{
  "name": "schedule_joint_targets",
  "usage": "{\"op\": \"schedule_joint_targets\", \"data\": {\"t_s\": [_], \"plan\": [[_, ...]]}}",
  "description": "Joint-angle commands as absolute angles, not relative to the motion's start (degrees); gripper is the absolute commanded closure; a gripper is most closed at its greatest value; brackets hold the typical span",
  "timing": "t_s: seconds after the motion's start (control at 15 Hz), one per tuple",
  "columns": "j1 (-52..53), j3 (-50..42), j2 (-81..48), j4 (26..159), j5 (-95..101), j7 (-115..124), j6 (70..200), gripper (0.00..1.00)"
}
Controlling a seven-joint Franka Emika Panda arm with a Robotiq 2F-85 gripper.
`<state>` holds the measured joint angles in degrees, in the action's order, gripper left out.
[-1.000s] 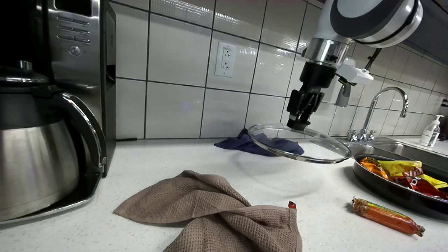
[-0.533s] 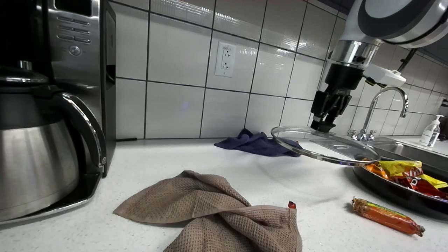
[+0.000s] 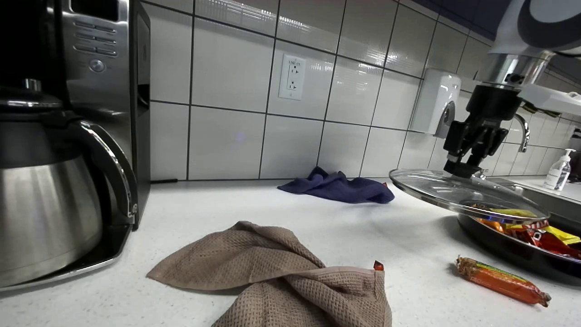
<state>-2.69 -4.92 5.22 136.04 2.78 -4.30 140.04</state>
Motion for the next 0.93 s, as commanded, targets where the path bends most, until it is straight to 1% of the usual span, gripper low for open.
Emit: {"op": "schedule_joint_targets", "data": {"t_s": [0.0,0.33,0.87], "plan": [[-5.31,-5.63,12.26,140.07,6.22,0.19,138.93,0.61],[-9.38,-7.48,13.64,141.8,9.71,3.77,139.09,0.61],[-14.23,-10.04,10.97,140.5,15.08,7.95,140.07,0.61]]}}
